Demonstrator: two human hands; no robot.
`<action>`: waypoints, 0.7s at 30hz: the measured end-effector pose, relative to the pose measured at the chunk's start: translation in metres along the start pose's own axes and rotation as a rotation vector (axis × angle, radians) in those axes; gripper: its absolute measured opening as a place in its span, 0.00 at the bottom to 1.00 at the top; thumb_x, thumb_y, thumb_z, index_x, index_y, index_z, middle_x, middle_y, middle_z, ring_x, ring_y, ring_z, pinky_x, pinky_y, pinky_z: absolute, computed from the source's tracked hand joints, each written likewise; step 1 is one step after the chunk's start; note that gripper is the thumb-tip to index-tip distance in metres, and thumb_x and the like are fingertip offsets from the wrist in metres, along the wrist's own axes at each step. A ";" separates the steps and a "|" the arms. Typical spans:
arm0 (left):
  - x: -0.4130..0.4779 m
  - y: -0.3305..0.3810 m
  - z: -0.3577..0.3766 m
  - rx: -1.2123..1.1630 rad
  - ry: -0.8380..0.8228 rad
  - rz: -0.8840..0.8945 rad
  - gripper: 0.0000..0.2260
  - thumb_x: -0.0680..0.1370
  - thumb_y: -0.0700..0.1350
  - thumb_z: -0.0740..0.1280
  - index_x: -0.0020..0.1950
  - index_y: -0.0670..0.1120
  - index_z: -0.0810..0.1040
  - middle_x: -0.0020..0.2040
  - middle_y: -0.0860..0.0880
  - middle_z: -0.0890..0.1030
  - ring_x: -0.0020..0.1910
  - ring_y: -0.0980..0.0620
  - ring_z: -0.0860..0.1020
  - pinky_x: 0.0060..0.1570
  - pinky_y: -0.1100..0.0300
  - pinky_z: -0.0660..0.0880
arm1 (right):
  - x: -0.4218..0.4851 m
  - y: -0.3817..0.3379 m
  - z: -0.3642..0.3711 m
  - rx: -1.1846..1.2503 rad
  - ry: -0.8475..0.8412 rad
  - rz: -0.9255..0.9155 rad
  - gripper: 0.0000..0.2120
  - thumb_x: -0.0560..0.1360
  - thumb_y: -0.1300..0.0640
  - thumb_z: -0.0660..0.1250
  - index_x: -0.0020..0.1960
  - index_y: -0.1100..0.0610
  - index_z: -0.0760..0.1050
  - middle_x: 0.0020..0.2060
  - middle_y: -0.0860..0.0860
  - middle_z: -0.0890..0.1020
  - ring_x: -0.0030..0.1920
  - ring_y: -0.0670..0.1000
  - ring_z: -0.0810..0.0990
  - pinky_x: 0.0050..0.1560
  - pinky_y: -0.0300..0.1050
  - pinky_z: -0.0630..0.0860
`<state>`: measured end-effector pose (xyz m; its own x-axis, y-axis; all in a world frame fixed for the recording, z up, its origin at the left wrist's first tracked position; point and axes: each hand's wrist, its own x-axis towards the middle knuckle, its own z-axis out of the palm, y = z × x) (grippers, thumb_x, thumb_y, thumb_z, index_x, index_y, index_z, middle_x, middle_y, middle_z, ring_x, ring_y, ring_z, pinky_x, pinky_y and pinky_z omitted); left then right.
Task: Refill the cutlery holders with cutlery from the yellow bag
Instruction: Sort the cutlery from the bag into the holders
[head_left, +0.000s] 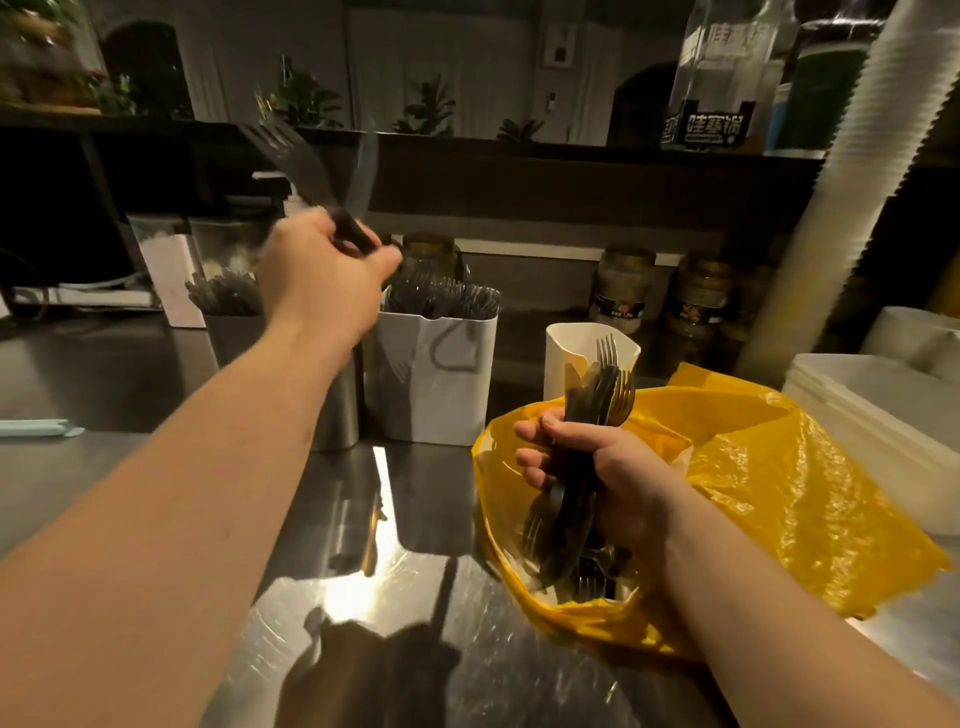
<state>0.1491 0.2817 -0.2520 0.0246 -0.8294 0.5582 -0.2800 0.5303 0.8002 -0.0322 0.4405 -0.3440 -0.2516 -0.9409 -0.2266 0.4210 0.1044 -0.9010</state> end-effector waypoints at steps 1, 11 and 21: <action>0.005 -0.005 0.002 0.121 -0.072 -0.016 0.08 0.73 0.49 0.77 0.45 0.51 0.79 0.46 0.51 0.82 0.50 0.50 0.81 0.55 0.49 0.80 | 0.000 0.000 0.000 0.009 -0.007 -0.002 0.16 0.82 0.59 0.63 0.64 0.69 0.75 0.42 0.58 0.84 0.38 0.54 0.84 0.37 0.44 0.81; 0.021 0.012 0.017 0.151 -0.224 -0.277 0.31 0.69 0.50 0.81 0.67 0.47 0.71 0.60 0.49 0.76 0.58 0.47 0.75 0.57 0.49 0.77 | -0.001 -0.001 -0.002 -0.030 -0.028 0.002 0.10 0.81 0.58 0.64 0.55 0.65 0.79 0.42 0.59 0.83 0.39 0.54 0.83 0.40 0.46 0.81; 0.043 -0.001 -0.014 -0.265 0.126 -0.195 0.09 0.84 0.46 0.55 0.52 0.52 0.75 0.50 0.46 0.80 0.42 0.50 0.77 0.33 0.59 0.77 | -0.001 0.000 -0.001 -0.030 -0.047 -0.016 0.10 0.81 0.59 0.64 0.48 0.63 0.81 0.41 0.59 0.83 0.39 0.55 0.83 0.40 0.46 0.81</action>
<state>0.1633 0.2484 -0.2257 0.1763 -0.9000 0.3985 0.0002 0.4049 0.9144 -0.0328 0.4420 -0.3443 -0.2163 -0.9566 -0.1954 0.3906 0.0986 -0.9153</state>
